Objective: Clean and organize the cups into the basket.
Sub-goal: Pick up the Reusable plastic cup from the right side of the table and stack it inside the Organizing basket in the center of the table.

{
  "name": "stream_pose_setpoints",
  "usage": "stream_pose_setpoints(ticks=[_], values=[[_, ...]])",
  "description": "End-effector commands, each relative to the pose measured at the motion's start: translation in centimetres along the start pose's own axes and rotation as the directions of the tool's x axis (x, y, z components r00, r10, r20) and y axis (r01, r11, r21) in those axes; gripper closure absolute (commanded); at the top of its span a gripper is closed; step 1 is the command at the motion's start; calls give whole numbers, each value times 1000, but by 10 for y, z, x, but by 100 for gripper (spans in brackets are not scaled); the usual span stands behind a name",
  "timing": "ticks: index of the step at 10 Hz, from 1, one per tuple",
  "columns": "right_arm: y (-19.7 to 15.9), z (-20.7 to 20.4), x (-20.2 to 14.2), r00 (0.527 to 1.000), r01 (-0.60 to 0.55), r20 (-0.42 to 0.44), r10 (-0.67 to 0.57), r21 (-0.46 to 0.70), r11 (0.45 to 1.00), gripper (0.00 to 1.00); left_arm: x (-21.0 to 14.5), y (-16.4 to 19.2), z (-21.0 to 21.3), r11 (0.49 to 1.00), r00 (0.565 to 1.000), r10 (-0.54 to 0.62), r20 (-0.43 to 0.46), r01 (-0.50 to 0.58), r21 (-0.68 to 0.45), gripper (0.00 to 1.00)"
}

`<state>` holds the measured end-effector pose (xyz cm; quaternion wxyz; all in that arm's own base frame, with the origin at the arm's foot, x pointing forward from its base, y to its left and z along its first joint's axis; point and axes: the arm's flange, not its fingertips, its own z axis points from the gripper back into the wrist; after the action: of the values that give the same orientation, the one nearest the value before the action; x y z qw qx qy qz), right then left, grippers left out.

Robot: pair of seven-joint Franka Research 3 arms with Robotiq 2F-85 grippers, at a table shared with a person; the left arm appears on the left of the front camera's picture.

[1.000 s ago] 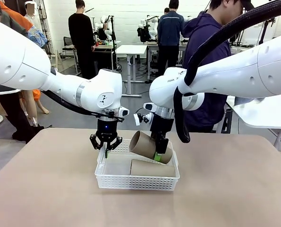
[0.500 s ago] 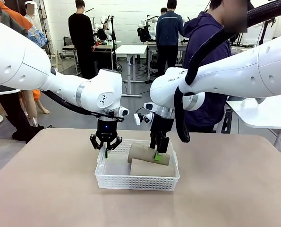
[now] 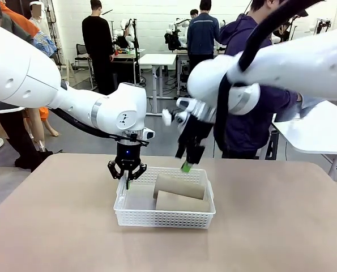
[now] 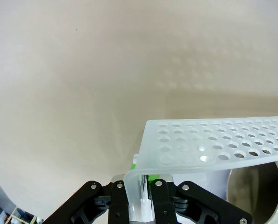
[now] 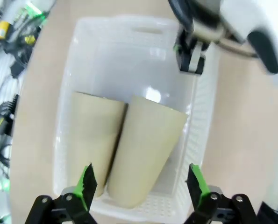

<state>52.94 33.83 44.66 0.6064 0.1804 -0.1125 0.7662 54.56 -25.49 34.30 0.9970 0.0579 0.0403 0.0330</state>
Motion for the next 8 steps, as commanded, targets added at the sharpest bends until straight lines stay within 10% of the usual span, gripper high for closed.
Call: stream_pose_setpoints(ticks=[1,8], values=[[77,64,-48,987,-24,154,38,-91,996,0,0,0,-1,1000,1000,0,1,0,10,100],[257,162,-318,760,281,650,17,-352,893,0,0,0,-1,1000,1000,0,1,0,10,100]])
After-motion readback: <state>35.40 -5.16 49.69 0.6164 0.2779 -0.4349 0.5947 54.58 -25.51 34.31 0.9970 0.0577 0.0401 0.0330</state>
